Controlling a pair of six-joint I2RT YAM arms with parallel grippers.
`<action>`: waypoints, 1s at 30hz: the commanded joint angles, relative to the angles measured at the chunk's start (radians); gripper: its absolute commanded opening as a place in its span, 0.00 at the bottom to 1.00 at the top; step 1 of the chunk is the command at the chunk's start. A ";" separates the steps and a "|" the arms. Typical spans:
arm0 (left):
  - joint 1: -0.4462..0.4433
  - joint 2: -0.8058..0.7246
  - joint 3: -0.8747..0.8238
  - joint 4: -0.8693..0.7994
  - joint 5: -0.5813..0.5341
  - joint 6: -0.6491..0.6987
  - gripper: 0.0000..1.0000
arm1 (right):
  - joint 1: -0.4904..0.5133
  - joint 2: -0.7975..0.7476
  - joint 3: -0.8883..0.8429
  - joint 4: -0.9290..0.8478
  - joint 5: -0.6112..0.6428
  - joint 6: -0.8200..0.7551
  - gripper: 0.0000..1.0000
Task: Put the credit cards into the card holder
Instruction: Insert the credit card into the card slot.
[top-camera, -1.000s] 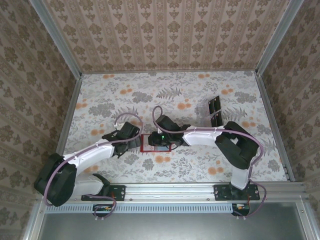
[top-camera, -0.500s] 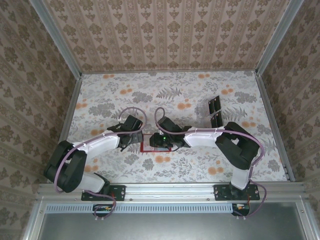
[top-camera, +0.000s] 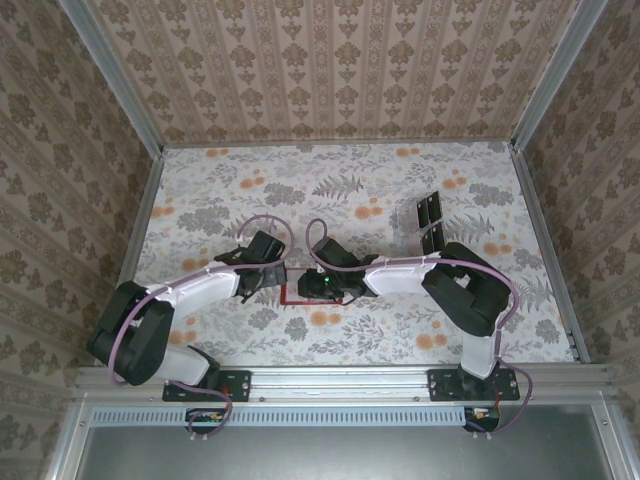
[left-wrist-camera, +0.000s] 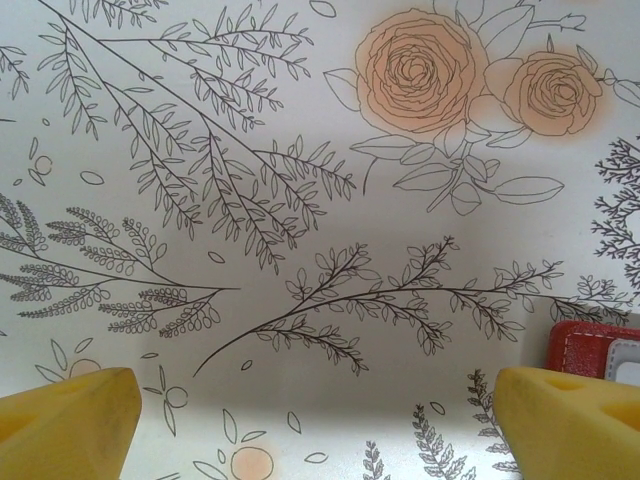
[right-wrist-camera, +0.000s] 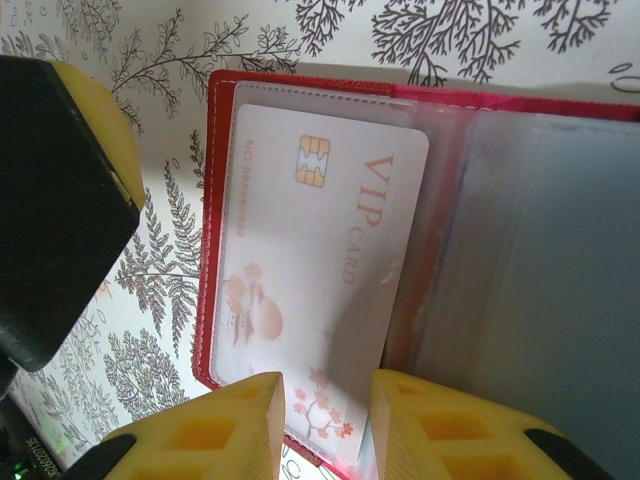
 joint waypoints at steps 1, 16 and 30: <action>0.004 0.013 -0.020 0.011 0.015 0.003 1.00 | 0.008 0.029 0.022 0.000 -0.010 0.015 0.30; -0.018 0.021 -0.037 0.029 0.025 -0.015 1.00 | 0.003 0.033 0.016 0.113 -0.092 0.053 0.30; -0.018 -0.099 -0.036 -0.038 0.034 -0.010 1.00 | -0.058 -0.150 0.074 -0.269 0.081 -0.188 0.47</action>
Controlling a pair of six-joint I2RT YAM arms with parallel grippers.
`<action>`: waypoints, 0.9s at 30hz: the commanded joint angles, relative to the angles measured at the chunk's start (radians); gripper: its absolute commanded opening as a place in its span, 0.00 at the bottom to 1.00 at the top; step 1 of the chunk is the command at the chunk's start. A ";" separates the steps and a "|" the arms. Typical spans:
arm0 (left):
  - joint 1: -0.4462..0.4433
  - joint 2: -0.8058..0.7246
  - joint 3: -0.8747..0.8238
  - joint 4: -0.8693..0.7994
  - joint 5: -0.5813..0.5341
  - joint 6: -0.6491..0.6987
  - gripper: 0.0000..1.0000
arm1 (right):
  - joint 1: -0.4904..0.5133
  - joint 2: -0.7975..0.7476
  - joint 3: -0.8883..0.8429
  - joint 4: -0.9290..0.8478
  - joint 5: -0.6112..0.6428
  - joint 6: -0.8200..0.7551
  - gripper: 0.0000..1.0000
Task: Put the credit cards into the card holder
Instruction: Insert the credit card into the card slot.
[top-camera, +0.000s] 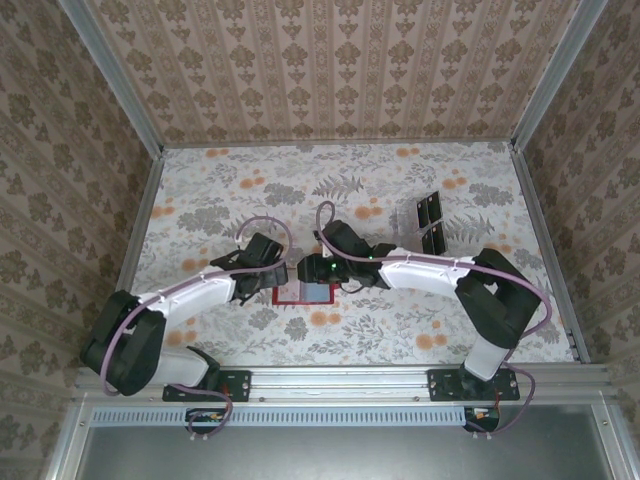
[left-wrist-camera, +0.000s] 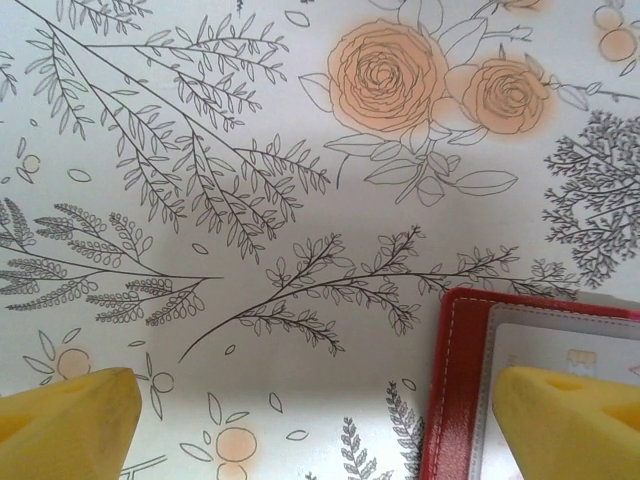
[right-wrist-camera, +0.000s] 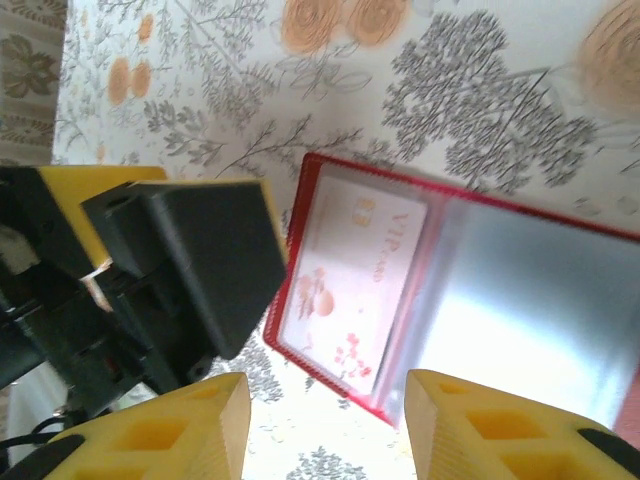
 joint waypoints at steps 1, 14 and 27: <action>-0.005 -0.038 -0.014 -0.049 0.011 -0.011 1.00 | -0.009 0.019 0.051 -0.177 0.078 -0.106 0.47; -0.025 -0.095 -0.041 -0.089 0.008 -0.029 1.00 | -0.014 0.165 0.143 -0.200 0.066 -0.146 0.47; -0.084 -0.171 -0.101 -0.065 0.015 -0.033 1.00 | -0.017 0.269 0.137 -0.082 -0.038 -0.041 0.50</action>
